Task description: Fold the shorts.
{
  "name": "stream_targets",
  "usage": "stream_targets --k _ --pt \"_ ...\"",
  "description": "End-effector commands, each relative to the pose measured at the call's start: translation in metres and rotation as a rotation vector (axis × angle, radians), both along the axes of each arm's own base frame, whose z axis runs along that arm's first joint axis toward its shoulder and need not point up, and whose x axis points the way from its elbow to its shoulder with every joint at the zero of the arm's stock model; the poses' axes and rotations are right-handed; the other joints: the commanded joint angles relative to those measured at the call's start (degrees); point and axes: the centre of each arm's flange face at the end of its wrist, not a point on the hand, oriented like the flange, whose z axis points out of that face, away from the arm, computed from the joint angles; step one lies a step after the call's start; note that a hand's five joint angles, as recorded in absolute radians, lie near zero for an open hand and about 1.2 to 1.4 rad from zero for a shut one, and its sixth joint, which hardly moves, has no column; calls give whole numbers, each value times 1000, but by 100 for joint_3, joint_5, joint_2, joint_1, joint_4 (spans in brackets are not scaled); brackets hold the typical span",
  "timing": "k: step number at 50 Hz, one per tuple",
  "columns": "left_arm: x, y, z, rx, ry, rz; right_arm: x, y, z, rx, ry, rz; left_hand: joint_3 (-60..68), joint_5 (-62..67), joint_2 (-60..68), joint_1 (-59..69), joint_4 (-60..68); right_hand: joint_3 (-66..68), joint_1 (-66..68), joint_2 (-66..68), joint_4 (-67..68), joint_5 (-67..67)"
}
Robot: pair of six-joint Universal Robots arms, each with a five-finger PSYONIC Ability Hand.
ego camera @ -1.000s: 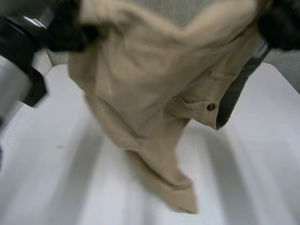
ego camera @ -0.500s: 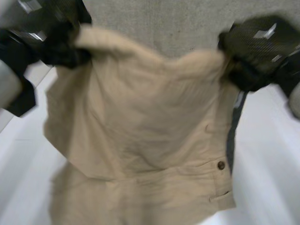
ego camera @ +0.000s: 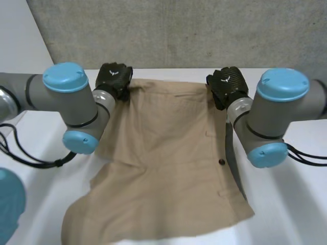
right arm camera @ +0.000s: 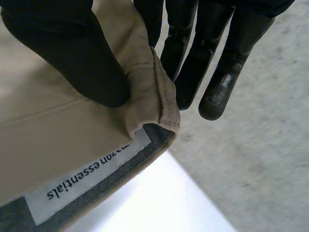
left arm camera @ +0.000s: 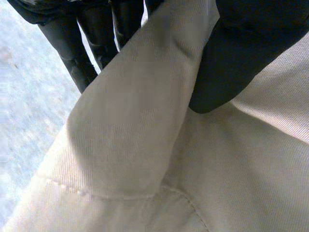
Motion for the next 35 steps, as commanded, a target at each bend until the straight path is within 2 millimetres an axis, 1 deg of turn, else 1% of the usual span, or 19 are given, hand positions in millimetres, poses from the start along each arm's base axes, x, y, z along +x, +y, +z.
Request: stream_targets --k 1,4,5,6,7,8,9,12,14,16,17,21,22,25,28,29,31,32,35 --pt "-13 -28 3 -136 69 -3 6 -30 7 -221 32 -94 1174 1533 1137 1350 1154 1224 2409 1249 1168 1341" --pt "-17 -34 -4 -162 79 -9 10 -39 4 -274 17 -74 1174 1533 1137 1350 1154 1224 2409 1249 1168 1341" --pt "-17 -35 -7 -167 82 -9 11 -40 1 -274 18 -62 1174 1533 1137 1350 1154 330 1516 356 274 448" --pt "-18 -38 -12 -181 86 -8 14 -42 -3 -279 28 -46 -1206 -846 -1243 -1029 -1225 -3959 -2773 -3933 -4014 -3841" --pt "-18 -39 -14 -189 90 -7 15 -43 -6 -276 32 -42 -3244 -2885 -3281 -3068 -3264 -5776 -4591 -5751 -5832 -5659" --pt "-19 -40 -15 -198 94 -5 15 -43 -7 -277 35 -41 -5230 -4870 -5267 -5054 -5249 -5776 -4591 -5751 -5832 -5659" --pt "-19 -41 -16 -207 95 0 15 -44 -9 -278 41 -48 -5826 -5467 -5863 -5650 -5846 -5776 -4591 -5751 -5832 -5659" --pt "-20 -42 -15 -241 100 6 14 -44 -6 -285 37 -61 -5826 -5467 -5863 -5650 -5846 -5776 -4591 -5751 -5832 -5659" --pt "-19 -39 -16 -237 93 6 12 -41 2 -285 21 -61 -5826 -5467 -5863 -5650 -5846 -5776 -4591 -5751 -5832 -5659" --pt "-20 -34 -16 -230 90 1 9 -37 13 -292 6 -63 -5826 -5467 -5863 -5650 -5846 -5776 -4591 -5751 -5832 -5659" --pt "-19 -32 -14 -229 89 1 6 -32 25 -297 -18 -63 -5826 -5467 -5863 -5650 -5846 -5776 -4591 -5751 -5832 -5659" --pt "-7 -19 19 -245 98 12 -3 -18 49 -292 -65 -65 -5826 -5467 -5863 -5650 -5846 -5776 -4591 -5751 -5832 -5659" --pt "-3 -12 27 -242 98 13 -7 -15 55 -294 -71 -69 -5826 -5467 -5863 -5650 -5846 -5776 -4591 -5751 -5832 -5659" --pt "6 -1 34 -223 88 19 -23 -1 73 -286 -69 -83 -5826 -5467 -5863 -5650 -5846 -5776 -4591 -5751 -5832 -5659" --pt "20 19 56 -218 87 26 -34 17 80 -234 -40 -75 -5826 -5467 -5863 -5650 -5846 -5776 -4591 -5751 -5832 -5659" --pt "27 33 61 -194 78 29 -36 21 79 -217 -32 -70 -5822 -5462 -5859 -5646 -5842 -5776 -4591 -5751 -5832 -5659" --pt "33 47 62 -160 62 30 -40 30 74 -170 -7 -54 -5805 -5445 -5842 -5629 -5825 -5776 -4591 -5751 -5832 -5659" --pt "40 61 64 -120 46 29 -44 39 68 -114 21 -30 -5788 -5429 -5825 -5612 -5808 -5776 -4591 -5751 -5832 -5659" --pt "50 84 64 -53 21 29 -54 57 59 -1 61 4 -5704 -5345 -5741 -5528 -5724 -5776 -4591 -5751 -5832 -5659"
